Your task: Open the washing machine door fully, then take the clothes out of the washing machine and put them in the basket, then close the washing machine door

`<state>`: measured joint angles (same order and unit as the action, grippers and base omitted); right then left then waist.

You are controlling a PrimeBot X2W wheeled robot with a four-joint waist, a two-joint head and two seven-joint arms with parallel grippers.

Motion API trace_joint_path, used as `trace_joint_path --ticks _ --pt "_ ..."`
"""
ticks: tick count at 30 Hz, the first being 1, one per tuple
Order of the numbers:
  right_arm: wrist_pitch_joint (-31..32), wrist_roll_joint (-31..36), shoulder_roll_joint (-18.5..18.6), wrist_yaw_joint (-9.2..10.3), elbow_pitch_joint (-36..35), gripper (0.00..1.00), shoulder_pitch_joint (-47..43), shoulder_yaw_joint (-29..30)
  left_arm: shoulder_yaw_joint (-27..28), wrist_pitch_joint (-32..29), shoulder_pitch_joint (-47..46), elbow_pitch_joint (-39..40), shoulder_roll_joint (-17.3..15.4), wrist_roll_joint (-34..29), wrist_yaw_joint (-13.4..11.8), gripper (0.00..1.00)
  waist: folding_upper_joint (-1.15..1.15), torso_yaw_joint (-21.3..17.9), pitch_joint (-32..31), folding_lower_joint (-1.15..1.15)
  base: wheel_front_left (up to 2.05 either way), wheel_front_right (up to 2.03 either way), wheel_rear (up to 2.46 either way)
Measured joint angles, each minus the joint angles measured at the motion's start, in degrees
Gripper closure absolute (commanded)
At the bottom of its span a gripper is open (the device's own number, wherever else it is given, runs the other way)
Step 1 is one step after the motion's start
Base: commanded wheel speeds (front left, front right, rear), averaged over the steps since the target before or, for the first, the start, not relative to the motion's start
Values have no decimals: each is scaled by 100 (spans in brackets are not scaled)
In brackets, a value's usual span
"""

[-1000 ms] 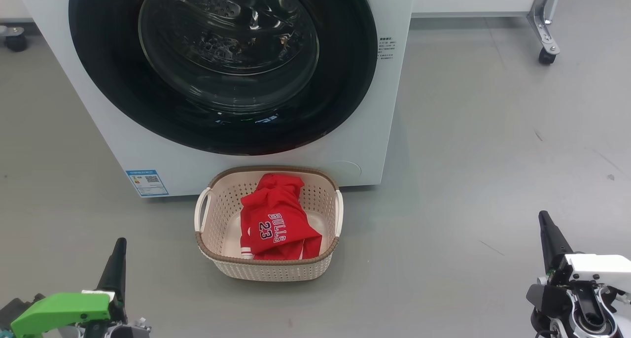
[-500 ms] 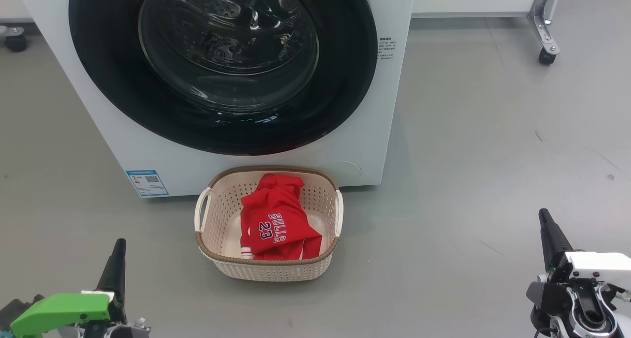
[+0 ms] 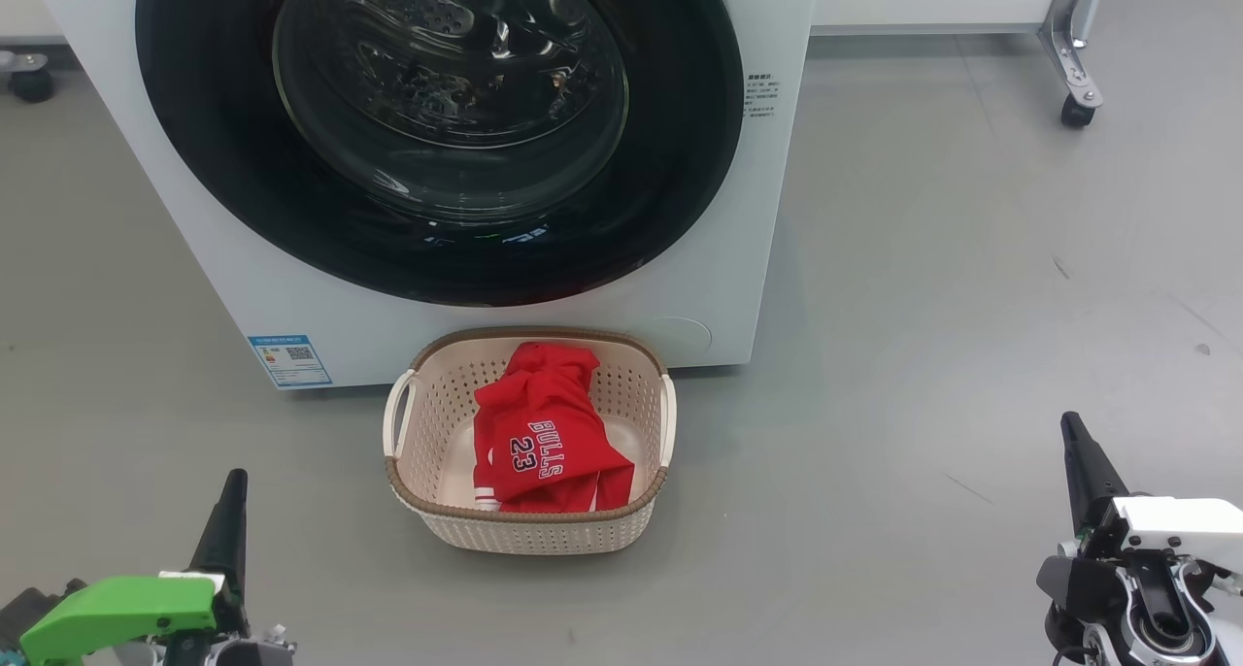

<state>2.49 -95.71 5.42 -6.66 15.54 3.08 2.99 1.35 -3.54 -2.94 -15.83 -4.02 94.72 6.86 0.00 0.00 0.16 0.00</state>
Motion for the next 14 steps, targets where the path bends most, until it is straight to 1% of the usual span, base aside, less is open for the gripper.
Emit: trace_joint_path --ticks 14 --pt "25 0 -4 -2 19 100 2 9 7 -1 -3 -8 0 0 0 100 0 0 -1 0 0 0 0"
